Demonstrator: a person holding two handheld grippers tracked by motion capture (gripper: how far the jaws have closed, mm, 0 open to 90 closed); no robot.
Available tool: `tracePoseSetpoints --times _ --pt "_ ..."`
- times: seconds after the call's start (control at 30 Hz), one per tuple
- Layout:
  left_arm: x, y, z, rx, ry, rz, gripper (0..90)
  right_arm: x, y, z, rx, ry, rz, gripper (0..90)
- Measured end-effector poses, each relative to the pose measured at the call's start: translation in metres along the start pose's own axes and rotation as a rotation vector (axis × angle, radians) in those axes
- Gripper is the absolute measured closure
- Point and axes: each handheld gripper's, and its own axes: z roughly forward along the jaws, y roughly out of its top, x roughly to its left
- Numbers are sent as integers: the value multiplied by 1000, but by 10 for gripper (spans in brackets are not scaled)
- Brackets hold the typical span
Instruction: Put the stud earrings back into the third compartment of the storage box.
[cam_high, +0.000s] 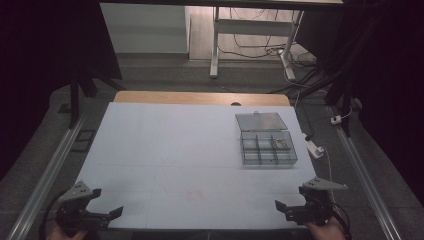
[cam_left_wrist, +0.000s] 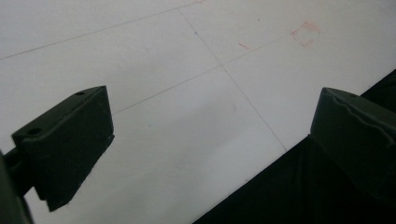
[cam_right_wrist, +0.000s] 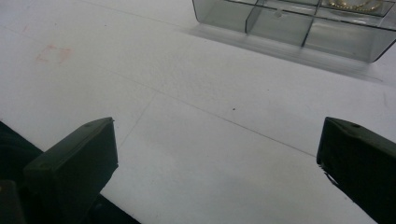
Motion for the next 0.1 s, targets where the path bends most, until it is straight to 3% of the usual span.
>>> tracePoseSetpoints --times 0.1 --pt "0 1 0 3 -3 -1 0 -1 -1 0 -1 2 12 0"
